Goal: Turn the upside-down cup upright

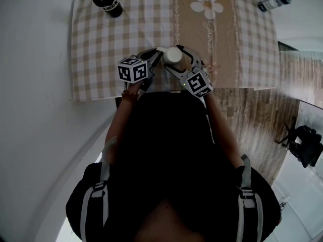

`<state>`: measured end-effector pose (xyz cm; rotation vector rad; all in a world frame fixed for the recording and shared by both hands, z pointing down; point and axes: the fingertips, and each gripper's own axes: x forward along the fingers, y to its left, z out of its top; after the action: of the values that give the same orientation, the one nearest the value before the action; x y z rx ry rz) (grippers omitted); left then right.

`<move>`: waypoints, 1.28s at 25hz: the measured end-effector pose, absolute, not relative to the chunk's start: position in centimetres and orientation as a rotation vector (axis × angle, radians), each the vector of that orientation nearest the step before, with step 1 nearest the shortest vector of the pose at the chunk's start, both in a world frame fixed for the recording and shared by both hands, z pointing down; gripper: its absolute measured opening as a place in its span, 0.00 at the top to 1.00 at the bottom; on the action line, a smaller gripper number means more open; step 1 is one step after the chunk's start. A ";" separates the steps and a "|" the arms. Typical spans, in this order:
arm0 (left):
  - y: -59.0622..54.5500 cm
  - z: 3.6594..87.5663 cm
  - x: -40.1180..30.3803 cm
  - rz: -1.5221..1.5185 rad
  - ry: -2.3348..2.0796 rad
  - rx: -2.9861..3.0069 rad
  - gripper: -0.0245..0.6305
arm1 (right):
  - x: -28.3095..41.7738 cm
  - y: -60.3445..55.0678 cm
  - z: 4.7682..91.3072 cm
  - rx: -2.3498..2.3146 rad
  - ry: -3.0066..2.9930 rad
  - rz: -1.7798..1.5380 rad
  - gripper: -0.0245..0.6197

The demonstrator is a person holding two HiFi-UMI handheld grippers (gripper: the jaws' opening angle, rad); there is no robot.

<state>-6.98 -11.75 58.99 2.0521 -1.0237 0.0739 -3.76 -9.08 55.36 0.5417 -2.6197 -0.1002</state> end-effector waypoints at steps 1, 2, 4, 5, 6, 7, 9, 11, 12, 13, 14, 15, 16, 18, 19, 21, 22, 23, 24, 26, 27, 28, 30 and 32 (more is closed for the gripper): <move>-11.8 59.1 -7.0 0.081 -1.022 2.046 0.92 | -3.8 -9.2 55.4 0.544 -2.622 -0.093 0.37; -11.9 59.2 -6.9 0.091 -1.019 2.039 0.92 | -3.7 -9.3 55.4 0.545 -2.622 -0.084 0.37; -11.8 59.4 -6.8 0.123 -1.021 2.028 0.92 | -3.6 -9.4 55.8 0.546 -2.615 -0.066 0.37; -11.8 59.5 -6.7 0.148 -1.027 2.027 0.91 | -3.4 -9.4 56.0 0.545 -2.608 -0.060 0.37; -11.7 59.7 -6.7 0.179 -1.034 2.026 0.91 | -3.3 -9.4 56.3 0.542 -2.600 -0.058 0.37; -11.7 59.9 -6.6 0.212 -1.038 2.026 0.91 | -3.2 -9.4 56.5 0.538 -2.593 -0.060 0.37; -11.4 60.2 -6.4 0.288 -1.035 2.027 0.90 | -3.0 -9.3 57.0 0.524 -2.576 -0.070 0.37; -11.1 60.6 -6.3 0.389 -1.021 2.039 0.89 | -2.9 -9.0 57.3 0.507 -2.560 -0.085 0.37; -11.0 60.8 -6.3 0.440 -1.016 2.045 0.89 | -3.0 -8.9 57.4 0.503 -2.556 -0.089 0.37; -10.8 61.0 -6.3 0.485 -1.012 2.049 0.88 | -3.1 -8.8 57.4 0.501 -2.555 -0.091 0.37; -10.7 61.2 -6.3 0.521 -1.010 2.054 0.88 | -3.1 -8.7 57.5 0.498 -2.553 -0.097 0.37; -10.6 61.3 -6.3 0.543 -1.009 2.058 0.88 | -3.2 -8.7 57.5 0.495 -2.551 -0.107 0.37; -10.6 61.3 -6.3 0.552 -1.009 2.061 0.88 | -3.3 -8.7 57.5 0.491 -2.551 -0.116 0.37; -10.6 61.4 -6.3 0.543 -1.008 2.063 0.88 | -3.3 -8.7 57.5 0.483 -2.554 -0.126 0.37; -10.6 61.4 -6.4 0.540 -1.008 2.065 0.88 | -3.4 -8.7 57.6 0.476 -2.554 -0.133 0.37; -10.5 61.6 -6.5 0.550 -1.014 2.069 0.87 | -3.5 -8.5 57.8 0.456 -2.542 -0.165 0.37; -10.5 61.6 -6.5 0.560 -1.018 2.073 0.86 | -3.5 -8.4 57.8 0.448 -2.538 -0.180 0.36; -10.4 61.6 -6.5 0.571 -1.021 2.081 0.86 | -3.5 -8.3 57.7 0.442 -2.543 -0.181 0.36; -10.3 61.6 -6.5 0.584 -1.023 2.093 0.86 | -3.5 -8.2 57.6 0.437 -2.555 -0.169 0.37; -10.1 61.6 -6.6 0.616 -1.024 2.119 0.85 | -3.6 -8.0 57.4 0.423 -2.592 -0.127 0.37; -10.0 61.7 -6.7 0.636 -1.021 2.128 0.85 | -3.6 -8.0 57.3 0.418 -2.608 -0.107 0.37; -9.8 61.8 -6.8 0.662 -1.017 2.136 0.83 | -3.5 -8.0 57.2 0.417 -2.619 -0.090 0.37; -9.4 61.9 -7.1 0.719 -1.006 2.157 0.78 | -3.3 -7.9 57.0 0.418 -2.626 -0.063 0.37; -9.0 61.9 -7.2 0.750 -1.002 2.184 0.78 | -3.0 -7.7 56.9 0.417 -2.628 -0.052 0.37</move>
<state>-7.24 -9.02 61.91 2.1841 -1.0018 0.7499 -2.99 -7.72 56.95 0.4174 -2.6284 -0.0516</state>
